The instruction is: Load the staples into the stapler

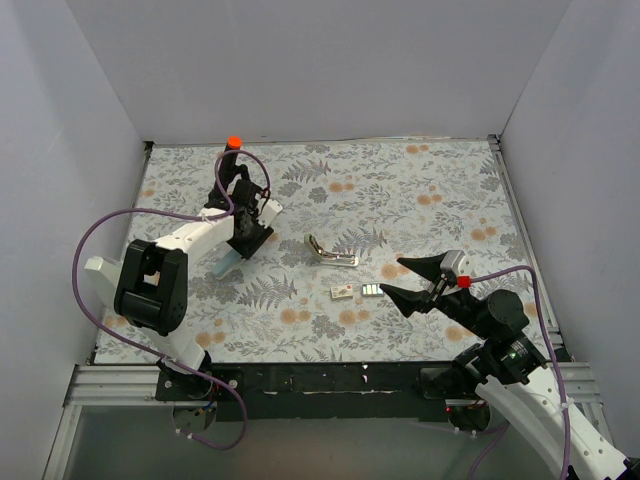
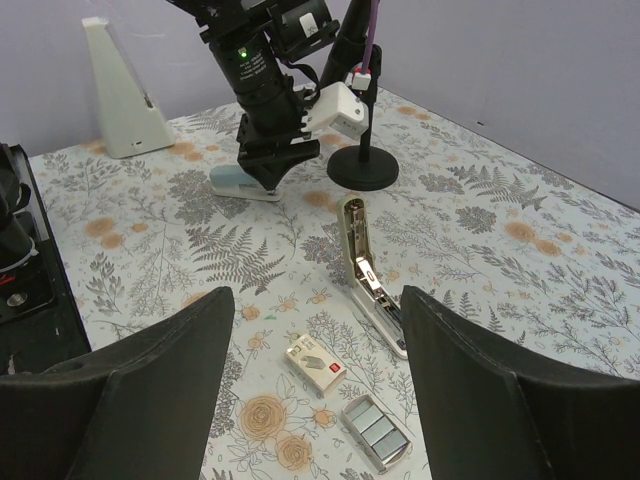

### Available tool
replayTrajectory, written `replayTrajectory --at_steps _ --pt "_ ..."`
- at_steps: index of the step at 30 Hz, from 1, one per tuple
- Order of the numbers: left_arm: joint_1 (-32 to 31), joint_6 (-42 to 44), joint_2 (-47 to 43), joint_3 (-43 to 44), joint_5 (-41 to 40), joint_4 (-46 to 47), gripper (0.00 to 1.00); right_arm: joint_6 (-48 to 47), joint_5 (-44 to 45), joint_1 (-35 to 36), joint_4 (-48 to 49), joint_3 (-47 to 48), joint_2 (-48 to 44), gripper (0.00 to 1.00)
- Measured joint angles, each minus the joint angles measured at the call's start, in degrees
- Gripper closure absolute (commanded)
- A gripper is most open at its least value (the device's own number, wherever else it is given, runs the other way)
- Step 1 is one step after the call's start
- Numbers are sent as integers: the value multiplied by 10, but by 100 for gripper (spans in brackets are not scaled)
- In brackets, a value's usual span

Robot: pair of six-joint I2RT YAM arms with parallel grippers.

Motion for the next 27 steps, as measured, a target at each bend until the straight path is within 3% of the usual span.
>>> replayTrajectory --at_steps 16,20,23,26,27 --pt "0 -4 12 2 -1 -18 61 0 0 0 0 0 0 25" --pt "0 -3 15 3 -1 -18 70 0 0 0 0 0 0 25" --pt "0 -3 16 7 0 -23 81 0 0 0 0 0 0 25" --pt "0 -9 16 15 7 -33 100 0 0 0 0 0 0 25" --pt "0 -10 16 18 10 -35 100 0 0 0 0 0 1 25"
